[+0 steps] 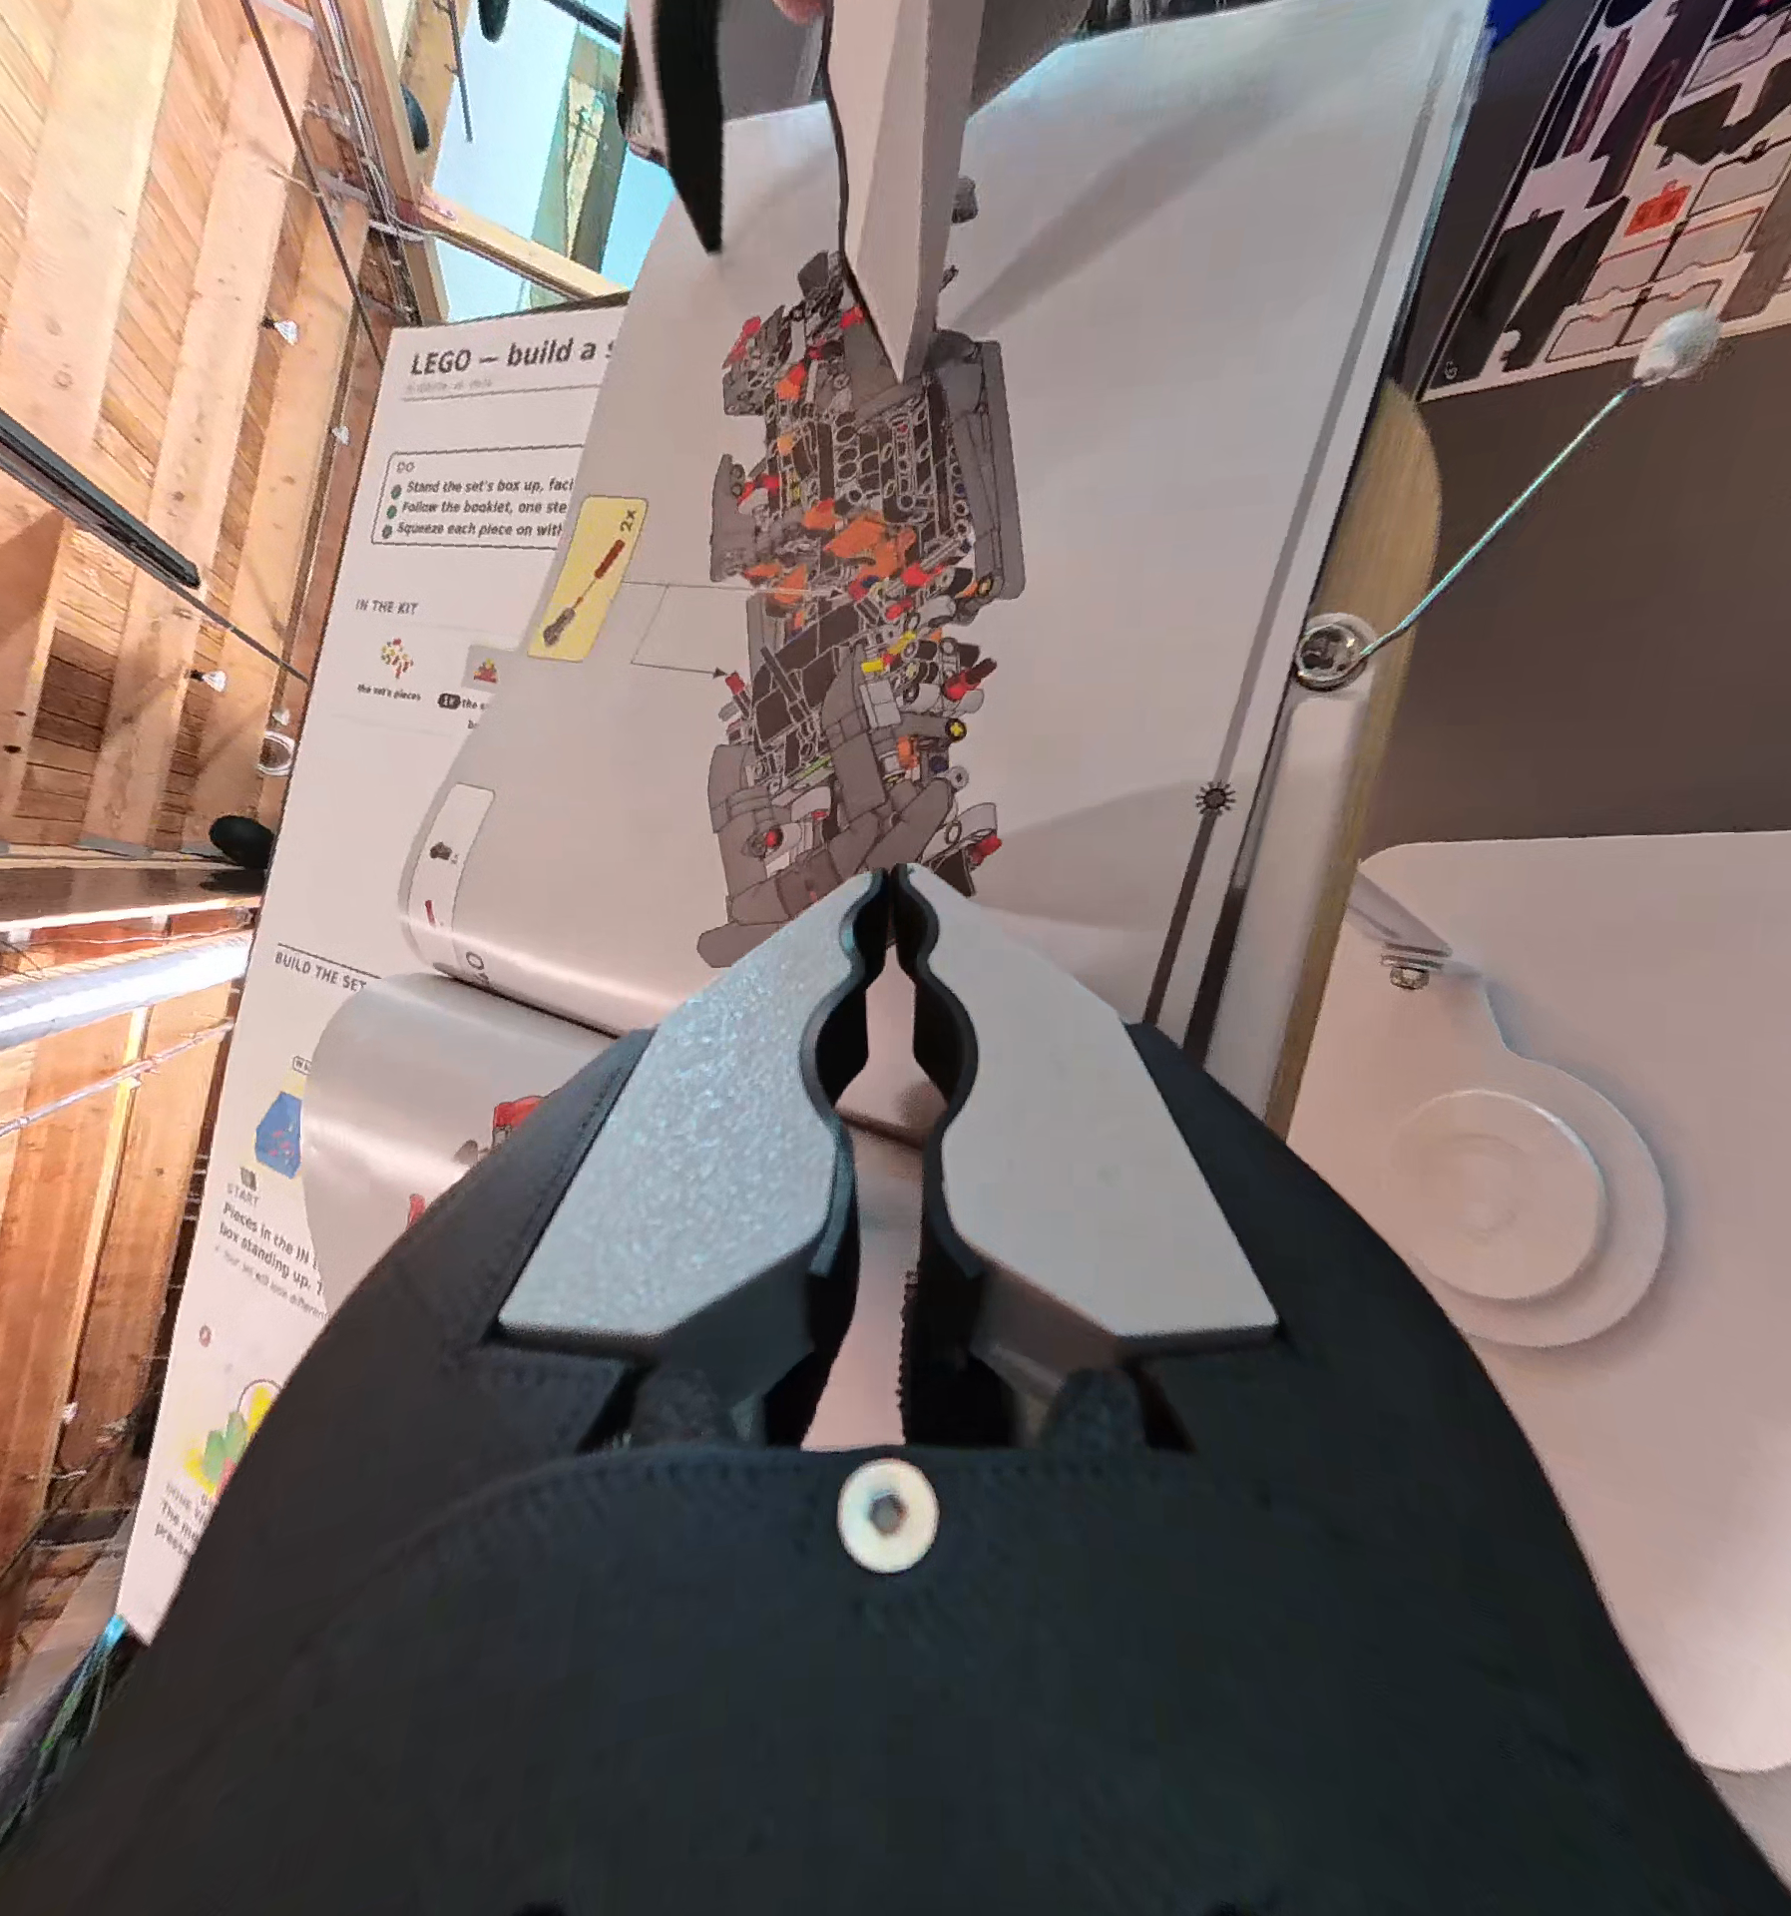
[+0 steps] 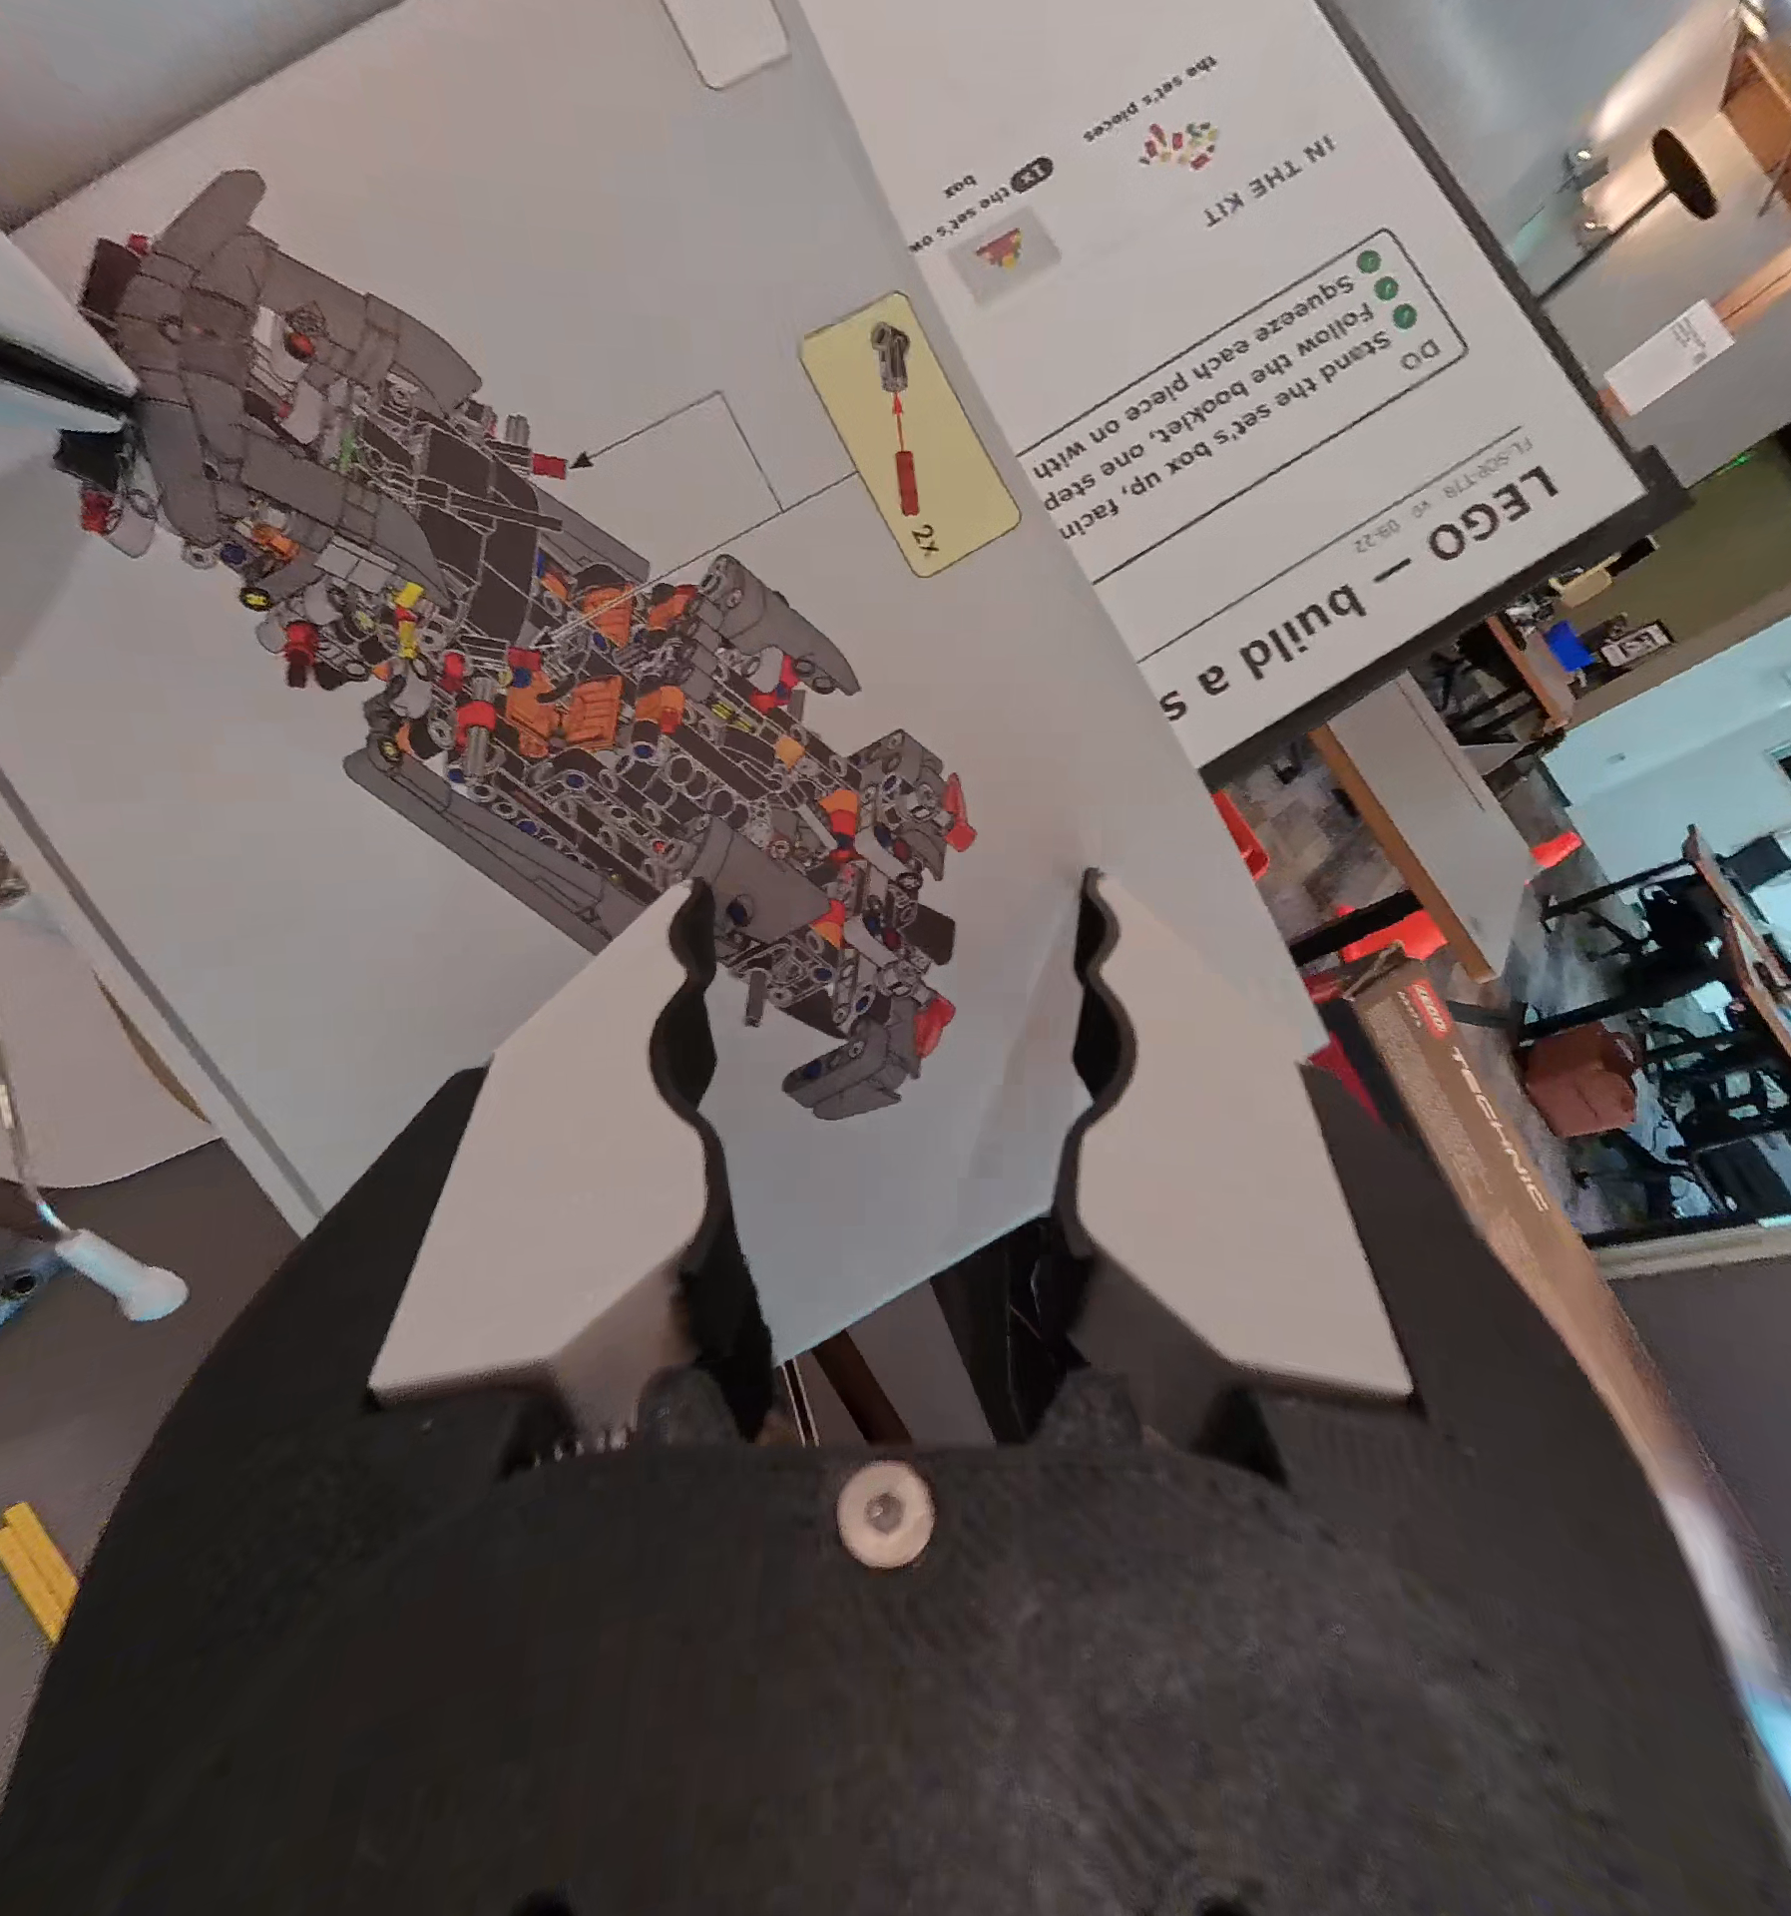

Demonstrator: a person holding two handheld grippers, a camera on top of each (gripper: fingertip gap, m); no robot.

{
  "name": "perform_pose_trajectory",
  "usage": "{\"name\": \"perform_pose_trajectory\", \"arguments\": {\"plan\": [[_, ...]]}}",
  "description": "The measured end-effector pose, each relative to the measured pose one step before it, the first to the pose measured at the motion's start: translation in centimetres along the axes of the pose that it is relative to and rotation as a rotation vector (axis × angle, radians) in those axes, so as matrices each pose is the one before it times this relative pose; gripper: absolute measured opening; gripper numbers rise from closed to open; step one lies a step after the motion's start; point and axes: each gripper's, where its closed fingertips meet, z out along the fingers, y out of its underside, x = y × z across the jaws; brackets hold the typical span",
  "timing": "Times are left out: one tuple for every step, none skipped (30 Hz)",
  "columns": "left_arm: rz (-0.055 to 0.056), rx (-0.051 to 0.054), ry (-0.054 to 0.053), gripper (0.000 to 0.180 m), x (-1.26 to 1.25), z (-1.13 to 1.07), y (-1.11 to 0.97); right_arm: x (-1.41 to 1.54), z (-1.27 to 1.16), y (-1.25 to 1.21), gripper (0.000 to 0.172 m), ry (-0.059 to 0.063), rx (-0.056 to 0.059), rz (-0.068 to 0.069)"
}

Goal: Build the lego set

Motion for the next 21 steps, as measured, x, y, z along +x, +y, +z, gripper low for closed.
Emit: {"name": "perform_pose_trajectory", "arguments": {"plan": [[-0.0052,0.0027,0.0028,0.0,0.002,-0.007,-0.004,-0.232,0.04,-0.025,0.065,-0.0084,0.0046,-0.0008],[-0.0046,0.003,0.0037,0.0,0.016,0.002,-0.026,-0.09,0.037,0.017,0.063,-0.0037,0.003,0.0027],[-0.0013,0.0012,0.0015,0.0,0.007,0.03,-0.004,-0.004,0.016,0.04,0.062,-0.0053,-0.0013,0.0115],[0.0032,0.0001,0.0021,0.0,0.042,0.018,-0.016,0.093,-0.049,0.013,0.065,-0.0028,-0.0032,0.0059],[0.0021,0.0007,0.0028,0.0,0.057,-0.014,-0.052,0.348,-0.12,-0.023,0.078,0.0095,-0.0011,-0.0027],[0.0021,0.0014,0.0023,0.0,0.068,-0.037,-0.059,0.517,-0.124,-0.08,0.089,0.0094,0.0057,0.0111],[0.0041,0.0031,-0.0012,0.0,0.044,-0.035,-0.039,0.403,-0.003,-0.028,0.092,-0.0096,0.0067,0.0358],[0.0051,0.0009,-0.0033,0.0,0.004,0.004,0.024,0.129,0.173,0.084,0.094,-0.0278,0.0035,0.0406],[0.0,0.0014,0.0003,0.0,-0.011,0.016,0.012,0.01,0.308,0.21,0.096,-0.0248,-0.0037,0.0227],[-0.0064,0.002,0.0044,0.0,0.01,0.001,-0.029,-0.026,0.296,0.251,0.097,-0.0148,-0.0087,0.007],[-0.0038,-0.0014,0.0057,0.0,0.023,0.015,0.017,-0.123,0.169,0.035,0.093,-0.0136,-0.0016,0.008],[0.001,-0.0021,0.0013,0.0,-0.025,0.038,0.03,-0.104,0.097,-0.025,0.092,-0.0081,-0.001,0.006],[-0.0007,0.0002,0.0006,0.0,-0.012,0.031,0.014,-0.037,0.064,-0.004,0.091,0.0002,-0.0013,0.0],[-0.0009,0.001,0.0007,0.0,-0.004,0.002,0.012,-0.051,0.029,0.008,0.089,0.0009,0.0023,-0.0019],[0.0006,0.0026,0.0015,0.0,0.02,-0.02,-0.018,-0.087,-0.021,0.011,0.087,-0.0024,0.0042,0.0028],[0.0009,0.0018,0.0,0.0,0.007,-0.019,-0.013,-0.12,-0.047,0.023,0.085,-0.002,0.0045,0.002],[0.0001,0.0006,-0.0011,0.0,0.003,-0.004,0.005,-0.118,-0.077,0.001,0.082,0.0031,0.0033,-0.005],[0.0024,-0.0006,-0.0011,0.0,0.007,-0.008,-0.003,-0.066,-0.103,0.0,0.08,0.0071,0.0016,-0.006],[0.0034,-0.0002,-0.0002,0.0,0.022,-0.003,-0.005,-0.035,-0.077,0.029,0.079,0.006,0.0005,-0.004],[0.0013,-0.0002,-0.0003,0.0,0.002,-0.004,-0.005,-0.035,-0.099,0.01,0.076,0.007,0.0009,-0.0081],[0.0,-0.0003,-0.0004,0.0,-0.005,-0.002,0.005,-0.009,-0.128,0.005,0.072,0.0113,-0.0003,-0.0135]]}}
